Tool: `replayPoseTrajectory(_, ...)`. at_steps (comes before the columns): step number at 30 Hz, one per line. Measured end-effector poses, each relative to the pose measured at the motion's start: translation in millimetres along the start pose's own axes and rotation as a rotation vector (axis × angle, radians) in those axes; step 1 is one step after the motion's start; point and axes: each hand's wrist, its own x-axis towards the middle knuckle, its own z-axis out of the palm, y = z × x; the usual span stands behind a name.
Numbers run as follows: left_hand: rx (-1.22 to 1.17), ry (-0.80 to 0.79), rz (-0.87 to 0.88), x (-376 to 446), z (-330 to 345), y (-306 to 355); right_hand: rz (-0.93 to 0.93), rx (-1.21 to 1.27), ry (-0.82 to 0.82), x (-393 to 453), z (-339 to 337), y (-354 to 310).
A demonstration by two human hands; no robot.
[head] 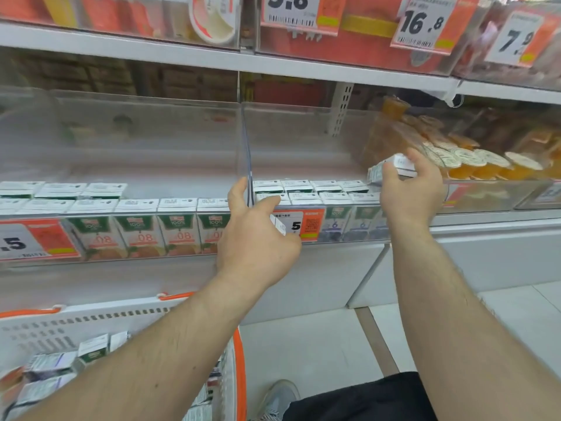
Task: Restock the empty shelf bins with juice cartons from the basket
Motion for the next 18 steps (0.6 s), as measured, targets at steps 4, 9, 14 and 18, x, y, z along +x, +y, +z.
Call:
replayPoseTrajectory(4, 0.007, 0.003, 0.008, -0.8, 1.4, -2.4, -0.056, -0.322, -0.170, 5.9, 5.0, 3.0)
replayPoseTrajectory(9, -0.013, 0.005, 0.019, -1.2, 3.3, -3.6, -0.074, -0.679, -0.417, 15.5, 6.7, -6.0)
replayPoseTrajectory(14, -0.022, -0.001, 0.008, -1.6, 2.2, -2.6, -0.070, -0.880, -0.529, 14.6, 11.4, -10.3)
replayPoseTrajectory(18, -0.074, -0.021, 0.030, -1.3, -0.3, -3.9, -0.014, -1.022, -0.614, 9.6, 16.8, -14.7)
